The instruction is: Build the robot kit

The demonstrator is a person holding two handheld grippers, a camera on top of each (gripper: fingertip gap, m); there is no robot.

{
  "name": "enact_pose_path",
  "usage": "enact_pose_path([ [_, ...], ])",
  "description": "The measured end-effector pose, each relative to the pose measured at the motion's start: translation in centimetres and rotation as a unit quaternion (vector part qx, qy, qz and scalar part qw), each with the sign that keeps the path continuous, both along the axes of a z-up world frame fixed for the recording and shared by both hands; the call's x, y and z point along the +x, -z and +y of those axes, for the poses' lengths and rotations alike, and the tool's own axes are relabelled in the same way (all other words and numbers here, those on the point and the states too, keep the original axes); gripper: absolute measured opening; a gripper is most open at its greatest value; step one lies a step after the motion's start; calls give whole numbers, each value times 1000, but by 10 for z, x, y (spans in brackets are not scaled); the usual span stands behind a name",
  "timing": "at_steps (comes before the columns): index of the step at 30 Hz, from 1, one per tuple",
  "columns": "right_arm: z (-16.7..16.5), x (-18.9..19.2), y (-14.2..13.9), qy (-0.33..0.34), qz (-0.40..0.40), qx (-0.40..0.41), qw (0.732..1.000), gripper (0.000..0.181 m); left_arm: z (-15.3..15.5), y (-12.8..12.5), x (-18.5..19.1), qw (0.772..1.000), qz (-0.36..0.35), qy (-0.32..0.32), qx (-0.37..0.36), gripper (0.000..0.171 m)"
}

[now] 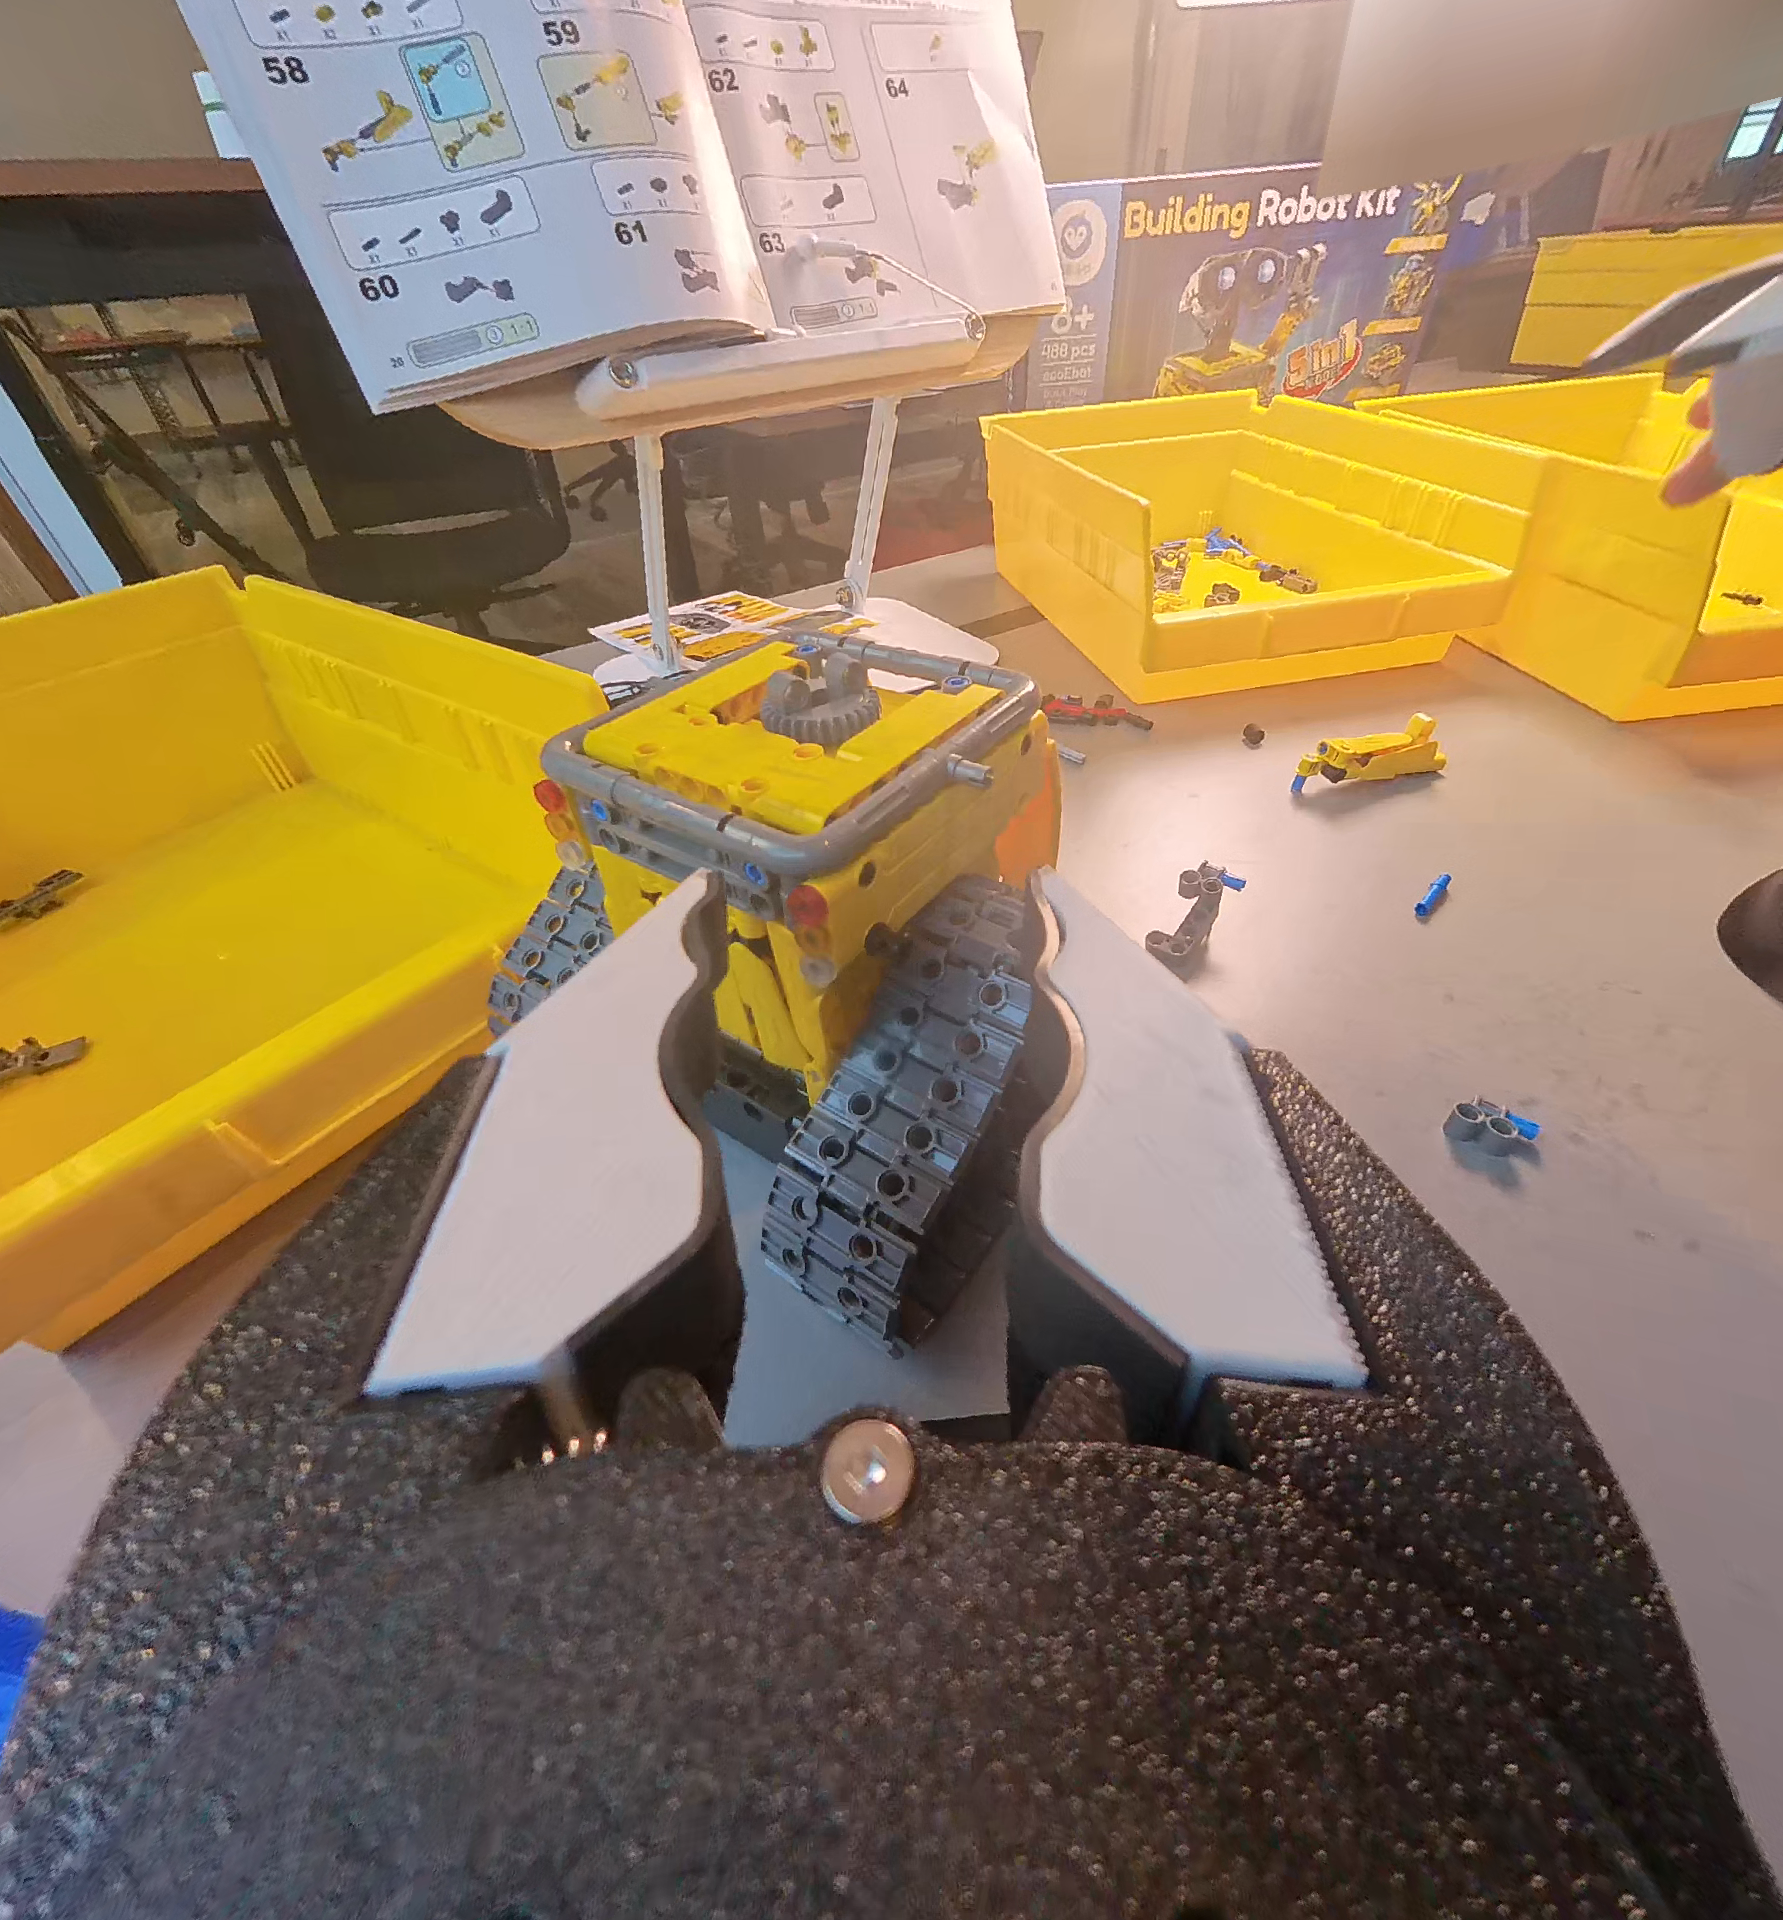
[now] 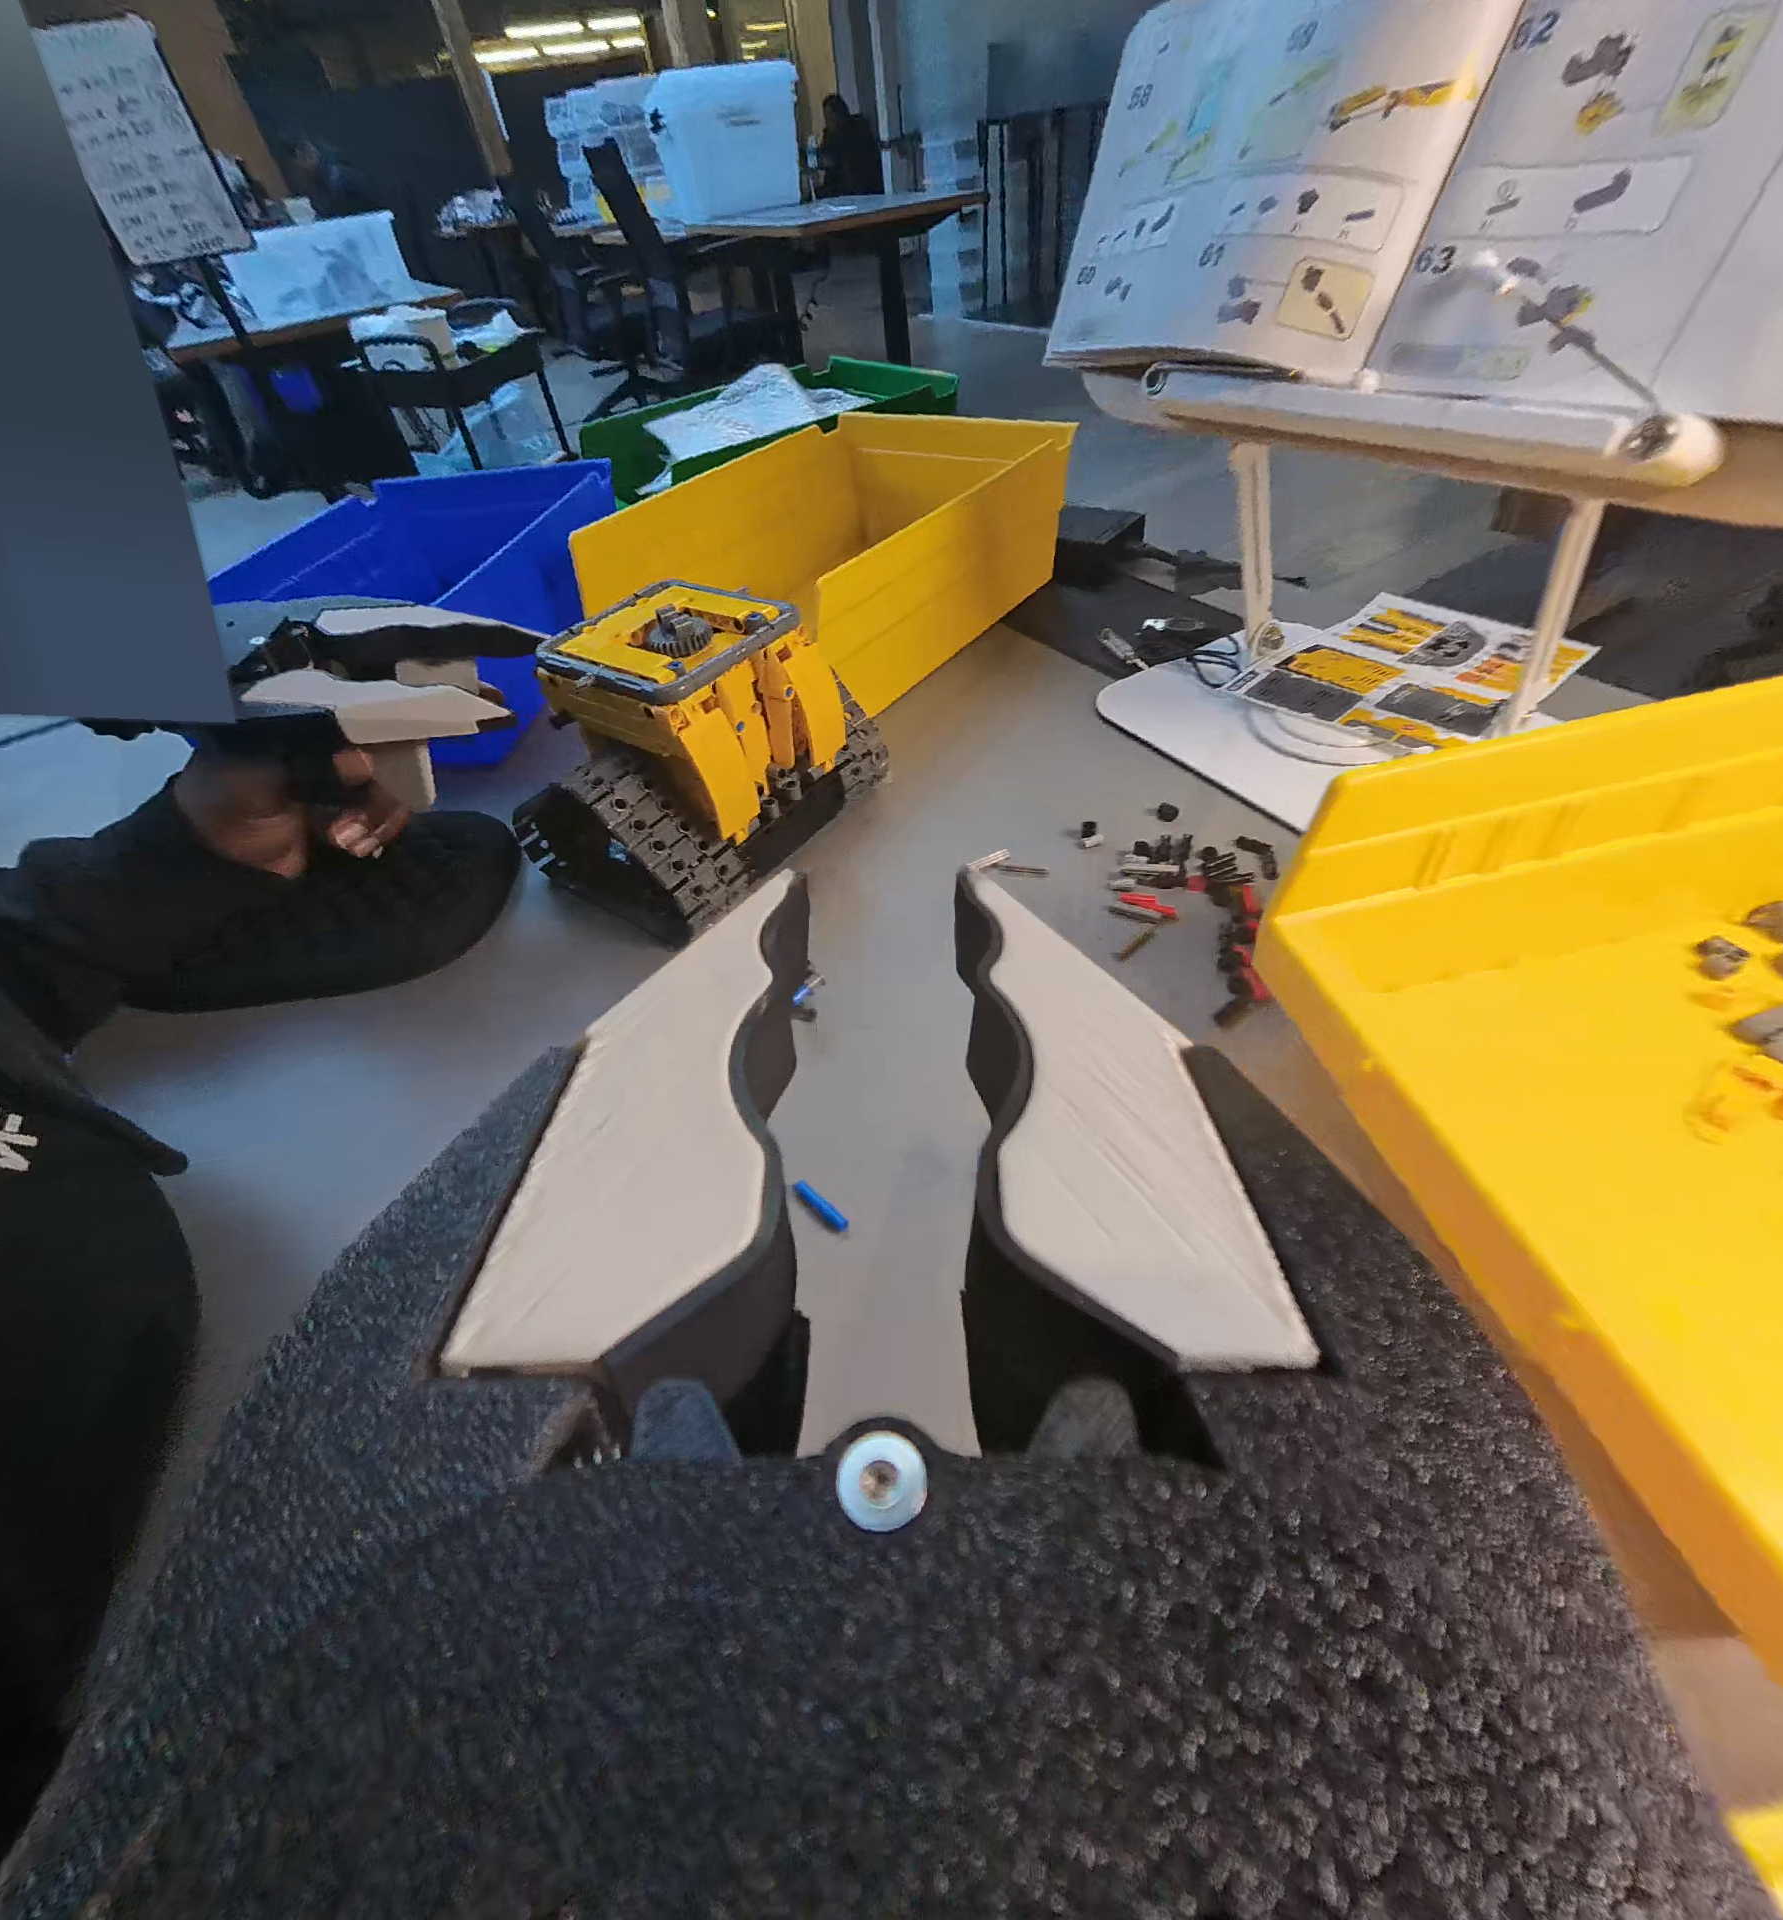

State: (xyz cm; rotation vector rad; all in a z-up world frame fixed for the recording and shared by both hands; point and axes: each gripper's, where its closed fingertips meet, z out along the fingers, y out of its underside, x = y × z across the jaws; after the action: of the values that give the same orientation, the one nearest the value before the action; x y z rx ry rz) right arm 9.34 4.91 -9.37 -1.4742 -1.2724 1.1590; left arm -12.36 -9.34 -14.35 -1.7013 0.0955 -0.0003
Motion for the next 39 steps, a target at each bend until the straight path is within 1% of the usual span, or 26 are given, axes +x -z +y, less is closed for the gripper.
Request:
enact_pose_path([
  [5,-15,-36,23,-10,33,-36,999,28,-1,-1,0,1000,-6,4,4,55],
  [10,-4,-56,43,19,56,13,998,31,-2,-3,-1,1000,-14,5,8,56],
  [12,-3,-57,48,25,69,7,997,35,-2,-3,-2,1000,-15,4,8,56],
  [14,-4,-55,49,26,81,1,996,40,-1,-2,-2,1000,-17,4,6,57],
  [17,-1,-53,50,35,82,16,996,49,0,-1,-3,1000,-20,3,2,59],
  [21,-3,-55,52,37,75,28,996,54,0,-3,-5,1000,-26,0,7,60],
  [32,-1,-54,49,43,82,45,995,56,-1,-6,-6,999,-32,2,14,60],
  [39,-1,-53,45,52,88,65,993,65,-1,-7,-10,999,-32,-12,18,65],
])
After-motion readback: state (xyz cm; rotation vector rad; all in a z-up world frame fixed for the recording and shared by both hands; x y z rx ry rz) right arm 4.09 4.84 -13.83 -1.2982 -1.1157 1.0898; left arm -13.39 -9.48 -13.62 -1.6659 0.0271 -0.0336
